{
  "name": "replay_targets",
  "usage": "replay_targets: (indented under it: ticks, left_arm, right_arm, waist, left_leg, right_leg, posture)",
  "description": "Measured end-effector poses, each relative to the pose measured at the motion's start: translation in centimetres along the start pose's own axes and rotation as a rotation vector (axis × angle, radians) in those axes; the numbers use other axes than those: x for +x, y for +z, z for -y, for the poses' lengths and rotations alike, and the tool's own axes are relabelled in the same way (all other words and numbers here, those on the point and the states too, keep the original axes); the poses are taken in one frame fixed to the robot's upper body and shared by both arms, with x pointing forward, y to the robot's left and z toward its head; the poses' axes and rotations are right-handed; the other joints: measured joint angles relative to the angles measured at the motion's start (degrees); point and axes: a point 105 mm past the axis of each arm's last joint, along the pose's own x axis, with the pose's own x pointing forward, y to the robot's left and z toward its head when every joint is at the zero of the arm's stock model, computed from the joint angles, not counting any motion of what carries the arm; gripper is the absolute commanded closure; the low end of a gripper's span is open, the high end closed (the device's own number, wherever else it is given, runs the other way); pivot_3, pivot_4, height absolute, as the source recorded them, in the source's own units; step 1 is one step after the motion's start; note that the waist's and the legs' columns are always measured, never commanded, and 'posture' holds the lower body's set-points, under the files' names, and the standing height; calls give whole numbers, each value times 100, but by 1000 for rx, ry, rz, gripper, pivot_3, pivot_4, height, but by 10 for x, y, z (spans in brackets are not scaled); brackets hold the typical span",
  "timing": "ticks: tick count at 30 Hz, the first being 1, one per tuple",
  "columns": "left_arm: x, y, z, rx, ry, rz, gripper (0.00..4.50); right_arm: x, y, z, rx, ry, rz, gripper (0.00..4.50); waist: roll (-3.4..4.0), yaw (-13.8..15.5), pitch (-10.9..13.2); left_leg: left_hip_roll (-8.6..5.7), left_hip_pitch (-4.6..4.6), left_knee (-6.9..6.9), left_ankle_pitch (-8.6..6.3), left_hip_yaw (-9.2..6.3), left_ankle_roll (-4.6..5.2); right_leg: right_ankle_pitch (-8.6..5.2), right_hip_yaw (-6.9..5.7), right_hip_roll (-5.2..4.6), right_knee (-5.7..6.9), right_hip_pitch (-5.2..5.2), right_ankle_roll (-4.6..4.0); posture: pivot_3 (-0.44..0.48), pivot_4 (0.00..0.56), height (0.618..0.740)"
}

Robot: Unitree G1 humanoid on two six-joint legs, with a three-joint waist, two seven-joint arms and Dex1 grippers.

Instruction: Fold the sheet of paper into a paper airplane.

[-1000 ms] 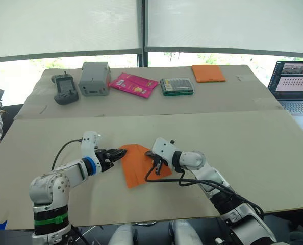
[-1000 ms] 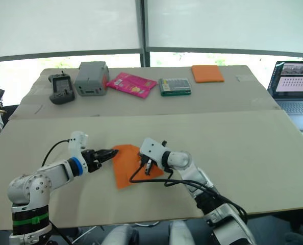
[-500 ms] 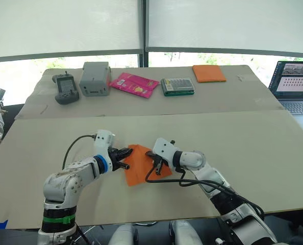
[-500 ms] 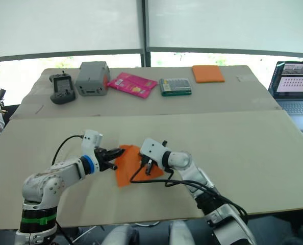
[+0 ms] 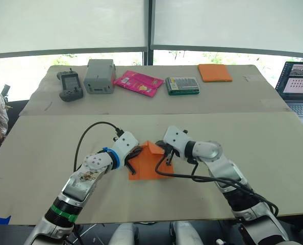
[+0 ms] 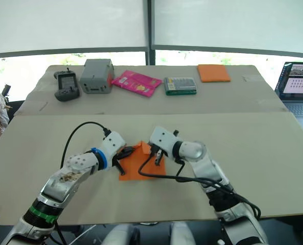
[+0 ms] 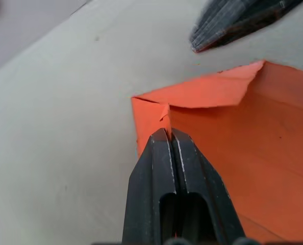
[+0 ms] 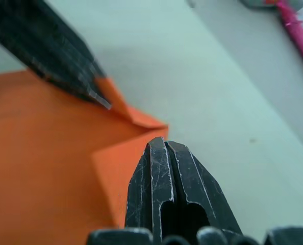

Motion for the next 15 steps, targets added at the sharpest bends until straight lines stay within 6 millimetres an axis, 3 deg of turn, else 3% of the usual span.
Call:
replay_targets:
  ticks: [3, 9, 15]
  left_arm:
    - [3, -1, 5, 86, -52, -5, 4466]
    - [5, -12, 15, 166, -106, -38, 4466]
    - [6, -12, 17, 240, -106, -46, 4466]
  right_arm:
    - [-4, 5, 7, 41, -28, 27, 4500]
    - [4, 3, -1, 139, -5, 47, 4500]
    - [15, -21, -14, 210, 86, -19, 4500]
  waist:
    - [0, -21, 0]
    - [1, -18, 2]
    - [1, -16, 2]
  left_leg:
    - [1, 1, -2, 0, 2, 1]
    - [1, -2, 1, 1, 3, 4]
    - [1, 4, 2, 1, 4, 5]
  right_leg:
    - [0, 1, 2, -2, 0, 0]
    - [0, 0, 1, 1, -2, 1]
    - [0, -2, 3, 1, 6, 1]
  posture:
    - [0, 150, 740]
    - [0, 150, 740]
    - [0, 150, 740]
